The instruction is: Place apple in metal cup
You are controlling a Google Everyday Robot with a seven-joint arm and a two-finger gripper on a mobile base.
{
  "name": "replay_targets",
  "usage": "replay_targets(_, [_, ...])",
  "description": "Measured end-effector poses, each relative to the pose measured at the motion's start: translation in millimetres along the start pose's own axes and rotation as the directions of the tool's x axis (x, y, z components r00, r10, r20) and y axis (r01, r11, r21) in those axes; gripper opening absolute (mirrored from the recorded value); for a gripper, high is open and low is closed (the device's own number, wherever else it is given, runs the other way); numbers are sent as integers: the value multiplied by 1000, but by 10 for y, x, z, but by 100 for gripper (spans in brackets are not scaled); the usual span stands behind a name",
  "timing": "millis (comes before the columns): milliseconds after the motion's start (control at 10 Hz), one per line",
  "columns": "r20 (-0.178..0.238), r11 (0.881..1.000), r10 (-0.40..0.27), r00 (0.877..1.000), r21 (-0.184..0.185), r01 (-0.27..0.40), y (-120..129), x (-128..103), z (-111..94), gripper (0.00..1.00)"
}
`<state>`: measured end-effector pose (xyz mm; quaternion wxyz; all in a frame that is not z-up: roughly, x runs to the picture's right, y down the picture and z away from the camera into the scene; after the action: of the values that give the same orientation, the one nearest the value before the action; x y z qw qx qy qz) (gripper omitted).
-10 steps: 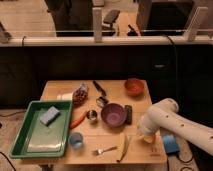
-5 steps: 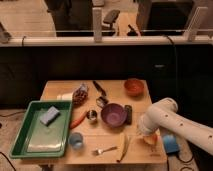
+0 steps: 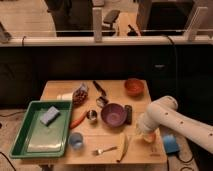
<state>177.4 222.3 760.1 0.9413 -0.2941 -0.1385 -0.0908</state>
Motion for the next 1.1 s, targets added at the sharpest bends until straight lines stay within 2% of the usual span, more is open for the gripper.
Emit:
replay_targets(700, [-18, 999, 36, 999, -17, -36, 8, 103, -66, 80])
replay_targets(1100, [-28, 994, 101, 995, -40, -102, 70, 374, 49, 80])
